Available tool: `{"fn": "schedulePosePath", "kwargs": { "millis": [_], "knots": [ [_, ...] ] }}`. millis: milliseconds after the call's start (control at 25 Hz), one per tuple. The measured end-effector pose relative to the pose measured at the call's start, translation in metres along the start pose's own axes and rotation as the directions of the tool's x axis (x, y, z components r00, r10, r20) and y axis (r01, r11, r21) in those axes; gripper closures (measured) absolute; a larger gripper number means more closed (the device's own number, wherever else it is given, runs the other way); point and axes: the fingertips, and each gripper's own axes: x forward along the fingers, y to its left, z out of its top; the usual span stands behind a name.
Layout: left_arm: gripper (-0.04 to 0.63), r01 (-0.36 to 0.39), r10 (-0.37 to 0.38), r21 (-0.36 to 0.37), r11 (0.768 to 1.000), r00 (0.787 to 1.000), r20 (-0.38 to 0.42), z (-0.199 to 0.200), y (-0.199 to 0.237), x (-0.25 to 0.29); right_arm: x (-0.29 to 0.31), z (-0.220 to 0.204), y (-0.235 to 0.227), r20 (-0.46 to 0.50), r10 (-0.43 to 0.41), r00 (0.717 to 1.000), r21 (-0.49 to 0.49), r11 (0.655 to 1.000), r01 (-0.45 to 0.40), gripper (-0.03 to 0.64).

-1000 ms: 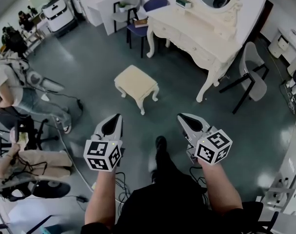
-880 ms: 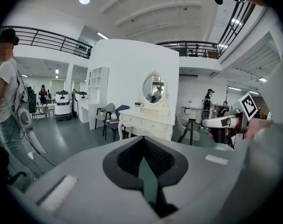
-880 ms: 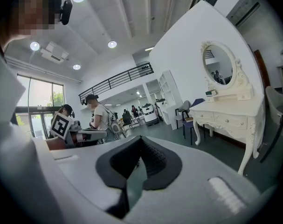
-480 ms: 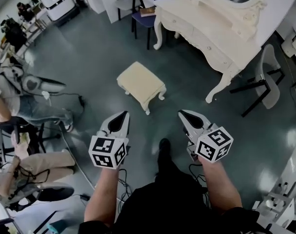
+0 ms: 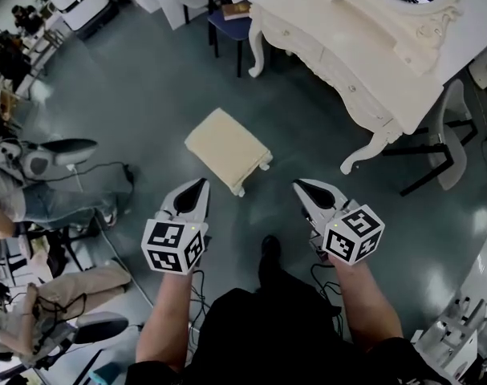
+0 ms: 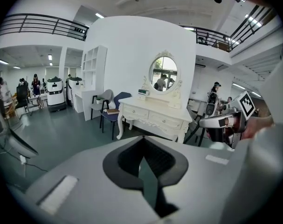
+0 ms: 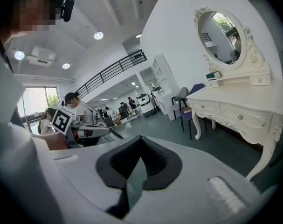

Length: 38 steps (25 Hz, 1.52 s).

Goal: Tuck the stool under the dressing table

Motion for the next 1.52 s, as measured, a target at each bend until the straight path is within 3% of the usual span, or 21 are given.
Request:
{"fn": "schedulePosePath", "kwargs": {
  "millis": [280, 520, 800, 1040, 1280, 1520],
  "knots": [
    [0.575, 0.021, -0.021, -0.002, 1.0, 1.0, -0.013, 0.016, 0.019, 0.033, 0.029, 0.018, -0.02, -0.007, -0.008, 1.0, 0.002, 1.0, 0.008, 0.612],
    [0.575, 0.082, -0.083, -0.009, 0.997, 0.996, -0.029, 0.018, 0.049, 0.068, 0.06, 0.018, -0.029, -0.027, -0.061, 0.998, 0.02, 0.998, 0.062, 0.612],
    [0.575, 0.238, -0.235, 0.056, 0.97, 0.97, -0.067, 0.026, 0.106, 0.116, 0.112, 0.026, -0.031, -0.005, -0.224, 0.975, 0.042, 0.974, 0.224, 0.612],
    [0.575, 0.302, -0.285, 0.126, 0.945, 0.949, -0.135, 0.021, 0.17, 0.147, 0.149, 0.013, -0.021, 0.007, -0.348, 0.937, 0.114, 0.932, 0.345, 0.612],
    [0.575, 0.303, -0.28, 0.116, 0.946, 0.943, -0.181, 0.003, 0.183, 0.144, 0.17, -0.028, -0.007, -0.055, -0.323, 0.945, 0.182, 0.927, 0.328, 0.612],
    [0.575, 0.294, -0.276, 0.08, 0.952, 0.943, -0.186, -0.018, 0.171, 0.147, 0.174, -0.052, -0.013, -0.085, -0.296, 0.951, 0.163, 0.938, 0.306, 0.612]
  ]
}}
